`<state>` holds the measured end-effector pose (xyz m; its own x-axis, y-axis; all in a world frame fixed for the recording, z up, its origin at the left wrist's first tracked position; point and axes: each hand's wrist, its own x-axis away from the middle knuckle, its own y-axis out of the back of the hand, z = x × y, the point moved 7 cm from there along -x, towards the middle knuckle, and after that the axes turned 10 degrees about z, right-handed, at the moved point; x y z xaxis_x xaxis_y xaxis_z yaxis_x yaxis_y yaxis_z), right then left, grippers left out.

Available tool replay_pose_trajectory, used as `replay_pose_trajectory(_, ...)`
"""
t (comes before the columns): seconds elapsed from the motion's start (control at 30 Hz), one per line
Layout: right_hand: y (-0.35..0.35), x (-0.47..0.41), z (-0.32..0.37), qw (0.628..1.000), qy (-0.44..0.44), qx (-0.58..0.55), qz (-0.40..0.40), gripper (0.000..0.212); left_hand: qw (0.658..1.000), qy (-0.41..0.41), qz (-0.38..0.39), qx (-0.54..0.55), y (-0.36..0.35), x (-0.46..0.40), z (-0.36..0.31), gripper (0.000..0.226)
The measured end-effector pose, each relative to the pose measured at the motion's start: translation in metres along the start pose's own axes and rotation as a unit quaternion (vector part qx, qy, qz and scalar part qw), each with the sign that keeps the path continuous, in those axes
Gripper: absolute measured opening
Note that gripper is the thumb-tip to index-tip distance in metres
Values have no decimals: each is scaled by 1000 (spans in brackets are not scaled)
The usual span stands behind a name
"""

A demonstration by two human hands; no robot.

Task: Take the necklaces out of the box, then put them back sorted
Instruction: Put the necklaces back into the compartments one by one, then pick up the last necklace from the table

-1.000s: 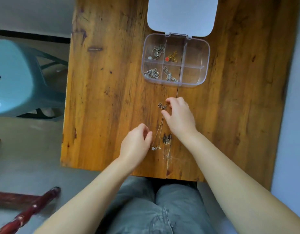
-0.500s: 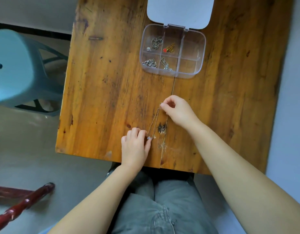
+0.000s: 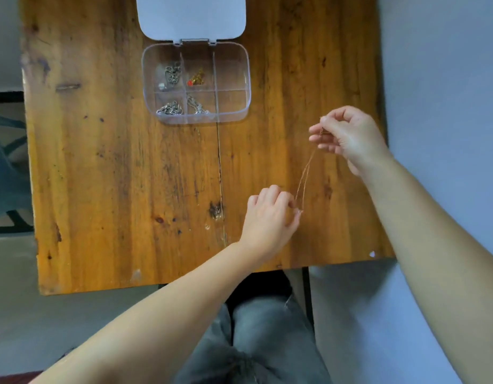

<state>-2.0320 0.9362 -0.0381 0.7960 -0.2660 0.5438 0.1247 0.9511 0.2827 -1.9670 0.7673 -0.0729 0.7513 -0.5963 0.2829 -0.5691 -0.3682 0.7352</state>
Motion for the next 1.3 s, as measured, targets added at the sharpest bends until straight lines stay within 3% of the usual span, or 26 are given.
replay_pose_trajectory(0.17,36,-36,-27,989,-37,134,-53,12,999,-33,27,-8,-45,-36,-33,17)
replay_pose_trajectory(0.47,39,-53,-53,935,-11,351,-40,16,996,-27,44,-71,-61,-49,-31,25)
replay_pose_trajectory(0.57,39,-56,-37,950,-8,308,-45,26,999,-31,21,-13,-25,-49,-20,25)
replay_pose_trajectory(0.7,30,-78,7,978,0,202,-57,33,992,5,-128,24,91,-52,50,20)
replay_pose_trajectory(0.83,-25,-116,70,984,47,168,-19,30,962,106,-245,63,216,-73,147,17)
replay_pose_trajectory(0.9,-55,-136,101,981,75,178,-22,33,948,185,-235,107,250,-103,190,26)
replay_pose_trajectory(1.0,-89,-167,128,986,60,153,-14,40,931,266,-152,198,263,-148,228,39)
replay_pose_trajectory(1.1,-96,-188,131,996,24,82,-18,33,930,230,-93,272,261,-176,226,22)
replay_pose_trajectory(1.3,-79,-183,127,999,29,26,-12,29,929,163,-133,305,273,-165,219,14)
